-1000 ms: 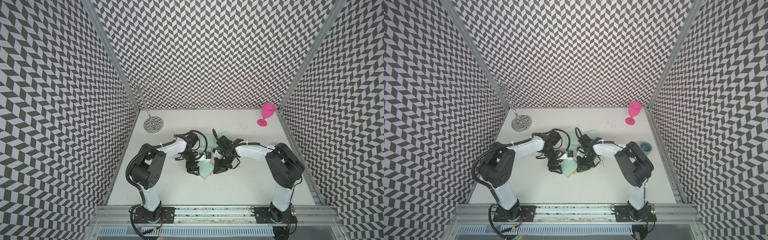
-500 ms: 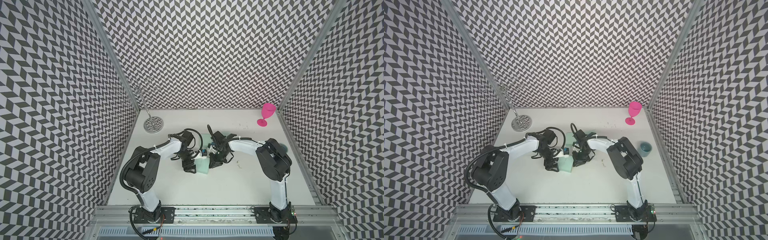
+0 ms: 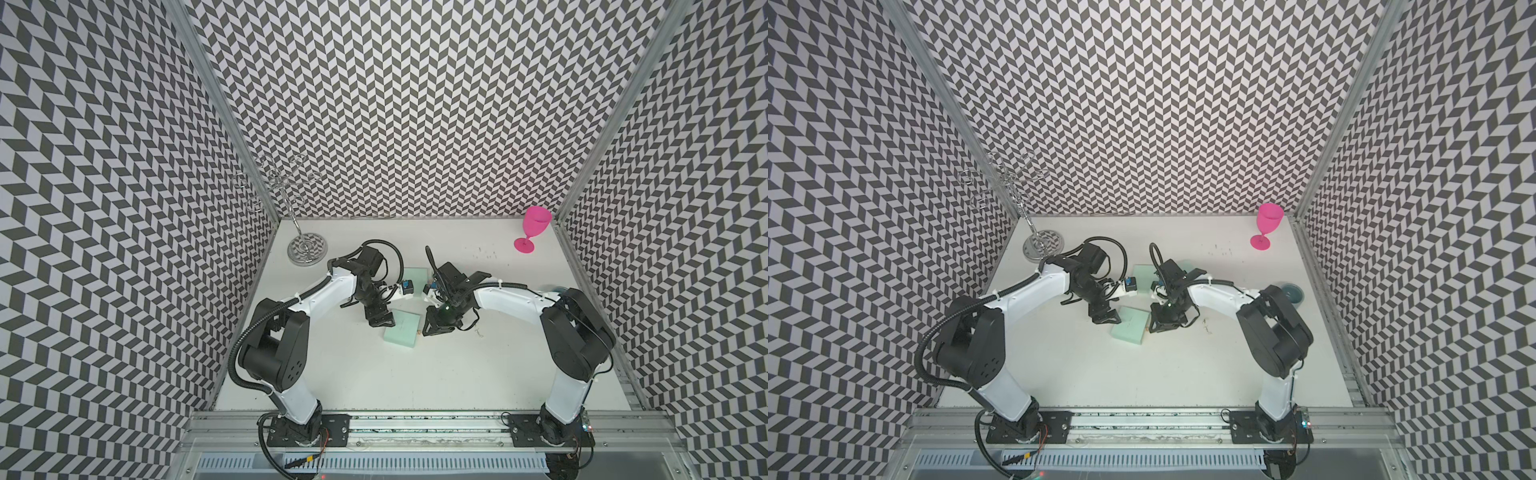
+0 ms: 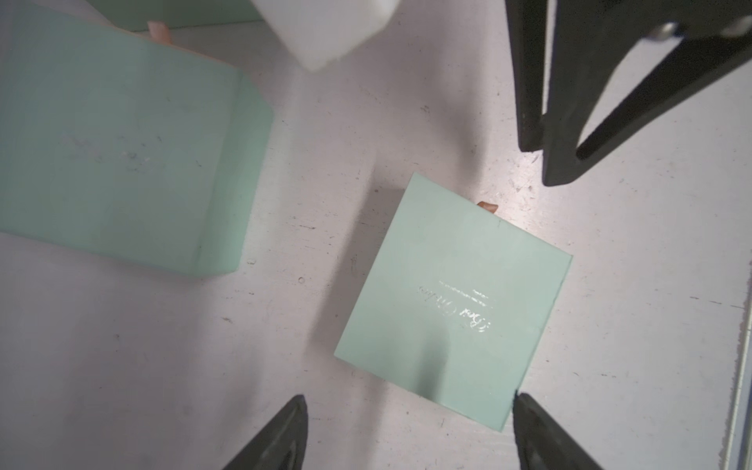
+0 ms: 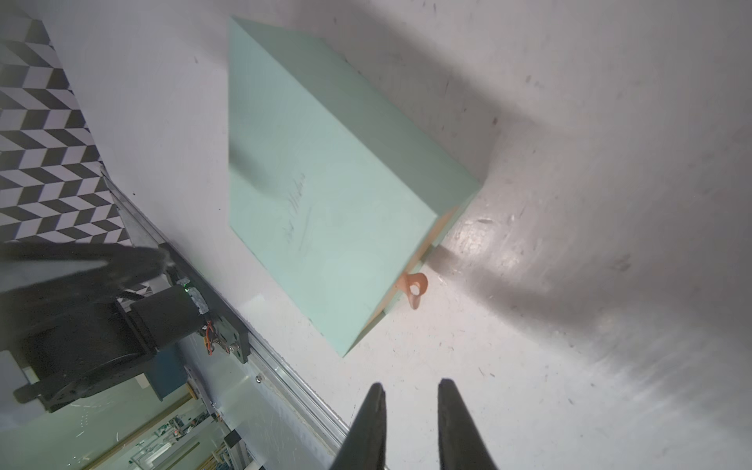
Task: Place the earrings into the drawer-style jewelry box
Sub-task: Open the drawer in the jewelry box.
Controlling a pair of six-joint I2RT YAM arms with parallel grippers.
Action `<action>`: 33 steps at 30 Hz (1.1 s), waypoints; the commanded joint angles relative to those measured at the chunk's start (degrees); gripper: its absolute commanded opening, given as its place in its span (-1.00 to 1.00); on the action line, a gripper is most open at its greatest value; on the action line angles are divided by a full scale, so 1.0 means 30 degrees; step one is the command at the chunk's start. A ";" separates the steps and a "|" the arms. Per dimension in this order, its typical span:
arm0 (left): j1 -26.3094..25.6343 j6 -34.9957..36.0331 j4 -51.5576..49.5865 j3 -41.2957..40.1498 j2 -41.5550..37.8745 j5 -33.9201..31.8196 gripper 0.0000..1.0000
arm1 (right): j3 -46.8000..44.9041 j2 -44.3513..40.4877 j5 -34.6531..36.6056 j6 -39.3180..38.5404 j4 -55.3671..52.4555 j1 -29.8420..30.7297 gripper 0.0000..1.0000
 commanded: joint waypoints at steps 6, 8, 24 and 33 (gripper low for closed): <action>-0.0198 0.0147 0.0826 0.0295 0.1412 -0.0295 0.60 | -0.0294 0.0383 -0.0509 0.1050 0.2308 -0.0039 -0.50; -0.0206 0.0147 0.0944 0.0265 0.1630 -0.0365 0.60 | -0.0383 0.0363 -0.0630 0.1174 0.2764 -0.0036 -0.50; -0.0164 0.0085 0.1065 -0.0028 0.1925 -0.0149 0.59 | 0.0193 0.1842 0.0370 0.0865 0.2713 -0.0054 -0.50; -0.0183 -0.0020 0.1073 0.0001 0.2080 -0.0070 0.60 | 0.0511 0.2182 -0.0045 0.0509 0.2616 -0.0039 -0.50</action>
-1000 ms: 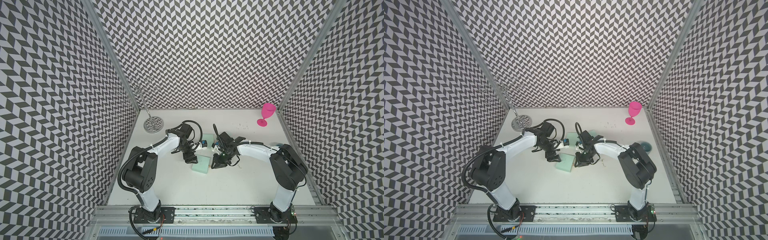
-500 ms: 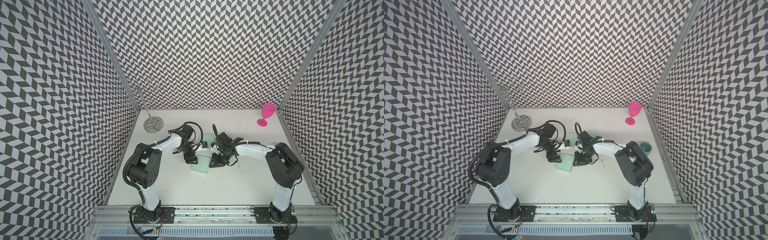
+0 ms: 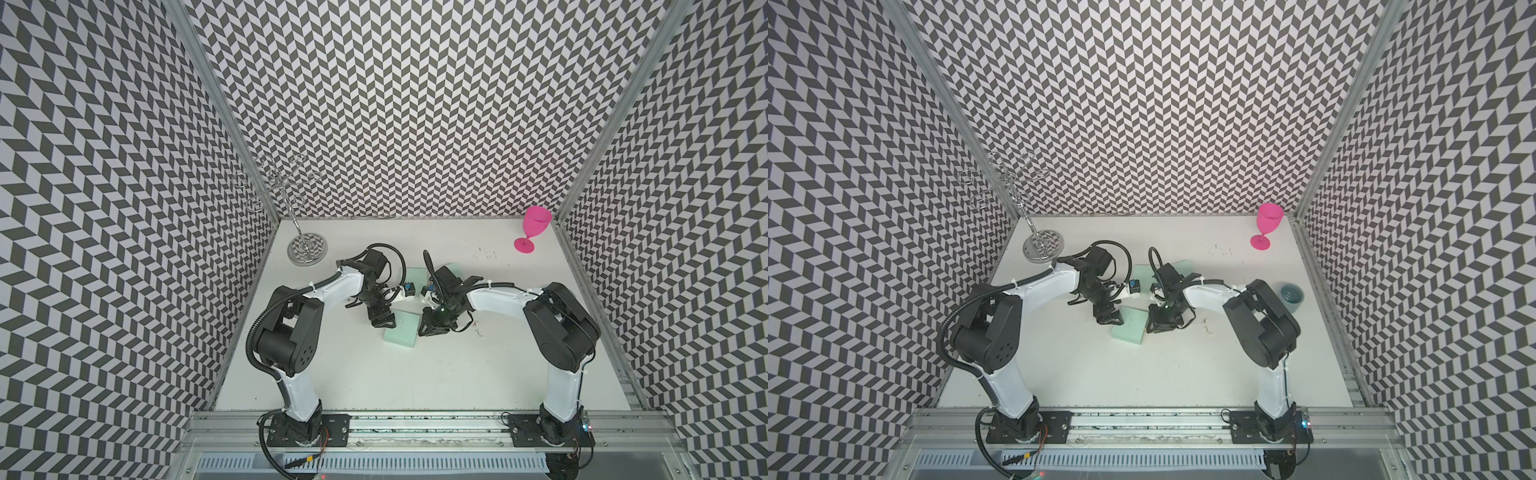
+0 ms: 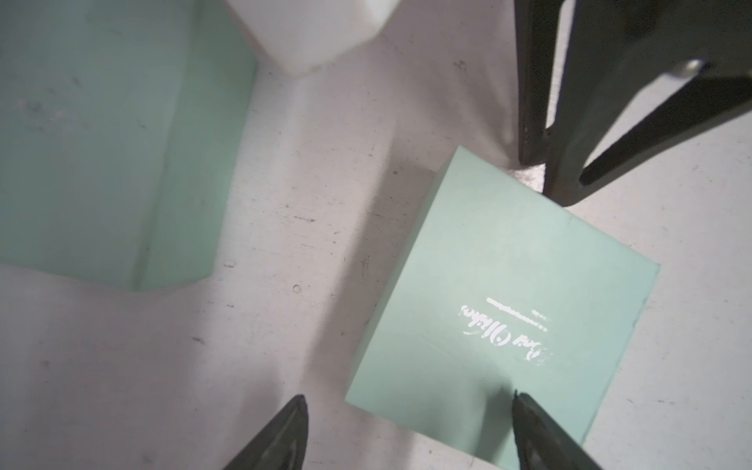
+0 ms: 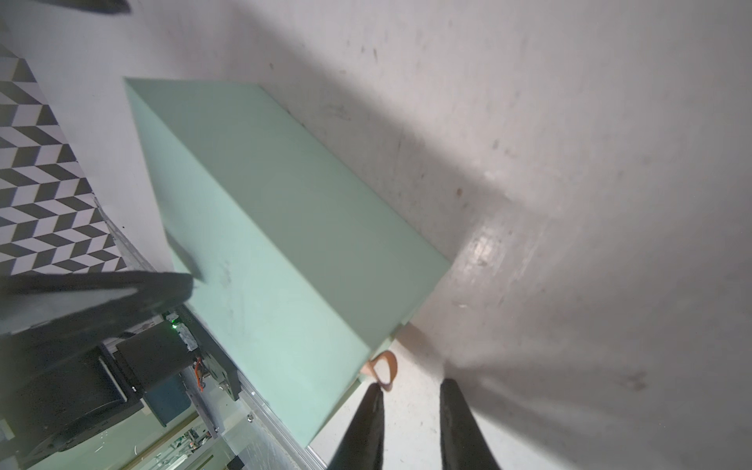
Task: Place the earrings into the drawer-style jewelry box
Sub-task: Open the drawer in the jewelry box.
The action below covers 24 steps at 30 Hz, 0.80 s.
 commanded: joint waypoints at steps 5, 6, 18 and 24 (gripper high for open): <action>-0.0065 0.0096 0.0075 -0.0130 0.0304 0.0375 0.60 | 0.0287 -0.0228 -0.0223 -0.0125 0.0491 -0.0025 -0.50; -0.0080 0.0078 0.0063 -0.0130 0.0333 0.0403 0.60 | 0.0226 -0.0258 -0.0277 -0.0118 0.0521 -0.0021 -0.50; -0.0048 0.0073 0.0006 -0.0189 0.0474 0.0338 0.60 | -0.0442 0.0261 -0.1362 0.0198 0.2628 -0.0033 -0.57; -0.0034 0.0060 -0.0036 -0.0145 0.0574 0.0373 0.60 | -0.0832 0.0580 -0.1657 0.0243 0.3450 -0.0069 -0.60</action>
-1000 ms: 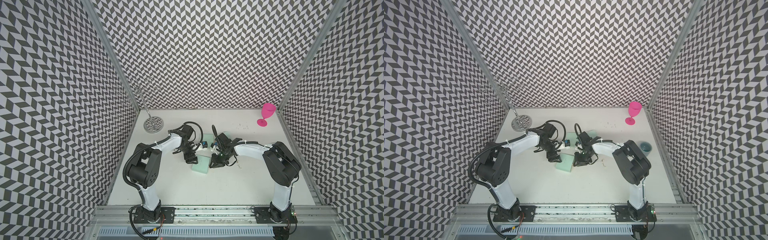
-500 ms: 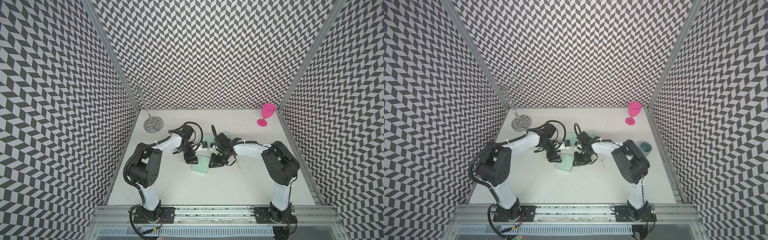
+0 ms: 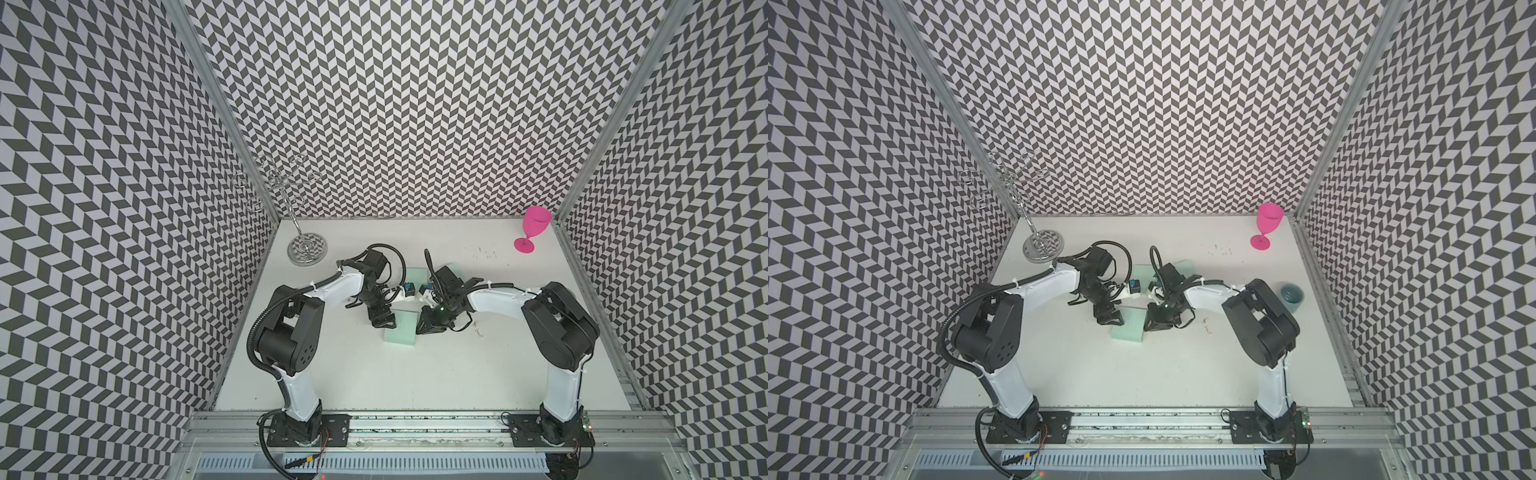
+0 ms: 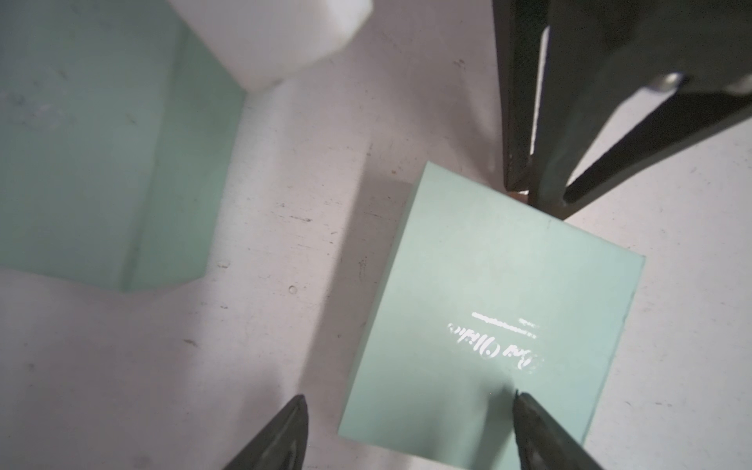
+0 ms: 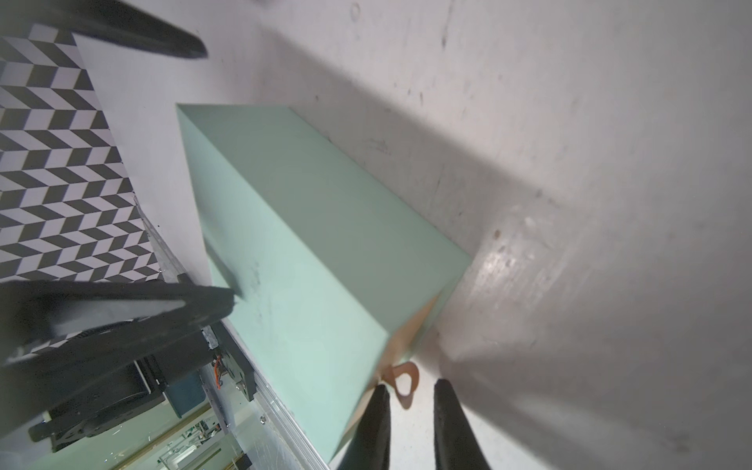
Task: Place the earrings into the drawer-style jewelry box
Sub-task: Open the drawer in the jewelry box.
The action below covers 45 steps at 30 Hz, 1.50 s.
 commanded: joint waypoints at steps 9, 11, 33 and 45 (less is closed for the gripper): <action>-0.0086 0.0248 -0.0186 -0.0102 0.0700 0.0177 0.60 | -0.0348 0.0134 -0.0387 -0.0090 0.1974 -0.0043 -0.76; -0.0072 0.0311 -0.0230 -0.0101 0.0749 0.0184 0.60 | -0.0452 0.0062 -0.0327 -0.0179 0.1974 -0.0062 -0.78; 0.0143 0.0572 -0.0137 -0.0522 0.0985 0.0088 0.59 | -0.1389 -0.1465 0.0896 -0.1211 0.0583 -0.0984 -1.00; 0.0225 0.0599 -0.0171 -0.0541 0.1061 0.0089 0.59 | -0.2609 -0.2596 0.1586 -0.1423 0.0035 -0.1444 -1.00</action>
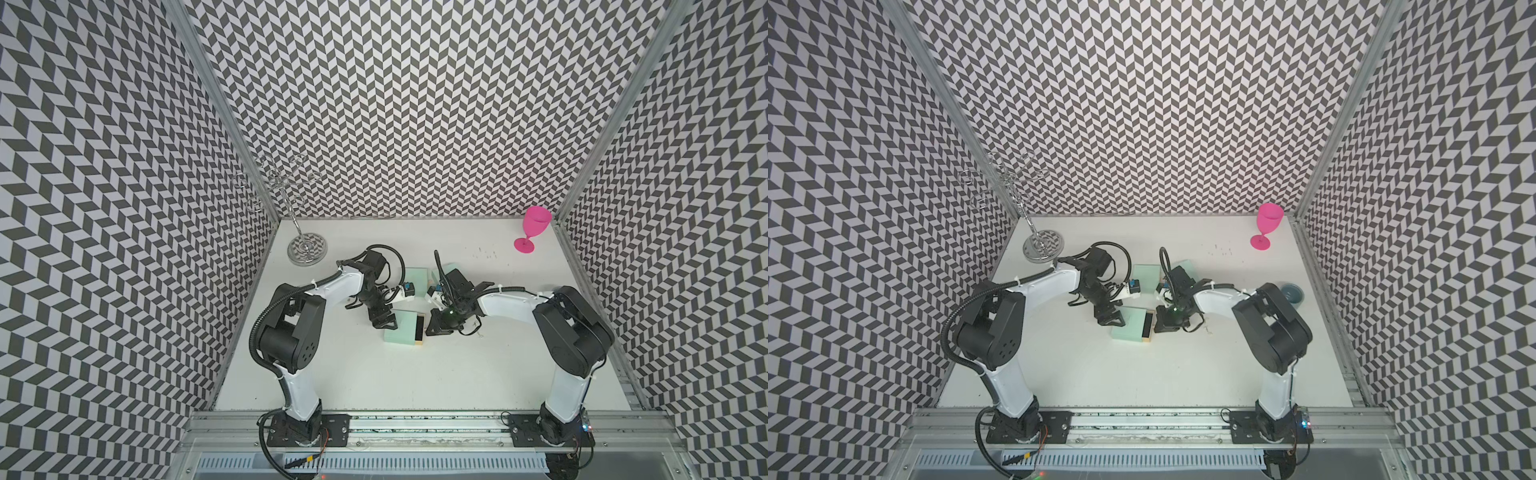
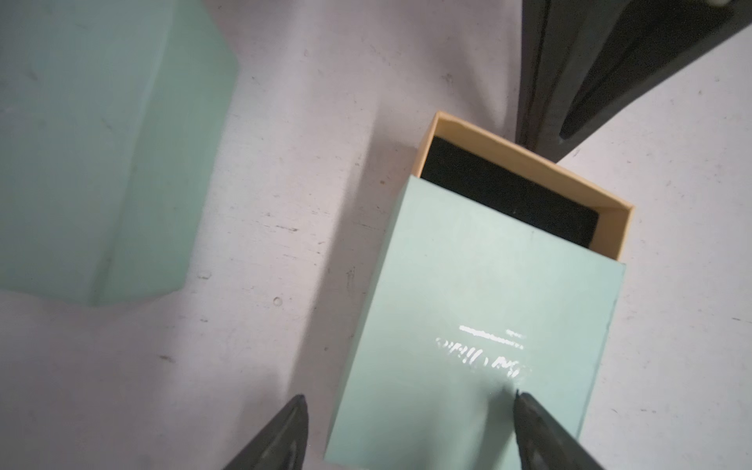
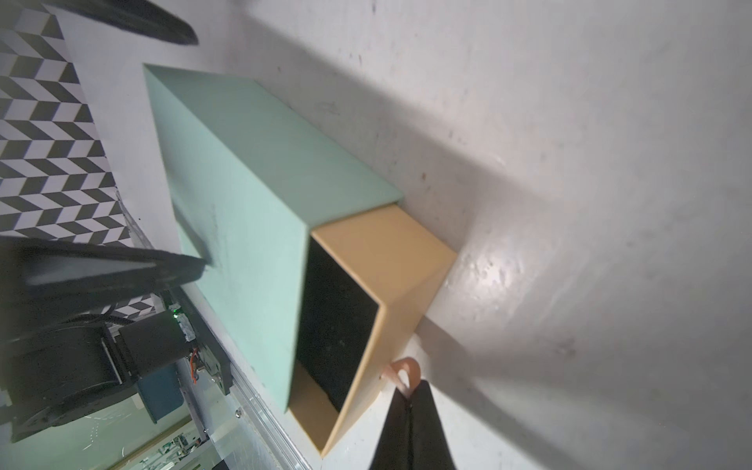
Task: Place the earrings into the drawer-style jewelry box
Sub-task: Open the drawer in the jewelry box.
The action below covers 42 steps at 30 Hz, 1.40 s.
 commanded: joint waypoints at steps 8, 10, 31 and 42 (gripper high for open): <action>0.0042 0.0556 -0.0157 -0.0474 0.0678 -0.0571 0.59 | -0.1006 -0.1517 0.0790 -0.0348 -0.0466 -0.0861 -1.00; 0.0047 0.0571 -0.0134 -0.0449 0.0641 -0.0517 0.59 | -0.0862 -0.1594 0.0180 -0.0357 -0.0337 -0.0865 -0.87; 0.0047 0.0468 -0.0106 -0.0240 0.0705 -0.0435 0.59 | 0.0036 0.0379 -0.2676 0.0072 0.1685 -0.0719 -0.54; 0.0071 0.0468 -0.0179 -0.0189 0.0801 -0.0491 0.59 | 0.0078 0.0909 -0.3102 0.0088 0.2075 -0.0720 -0.56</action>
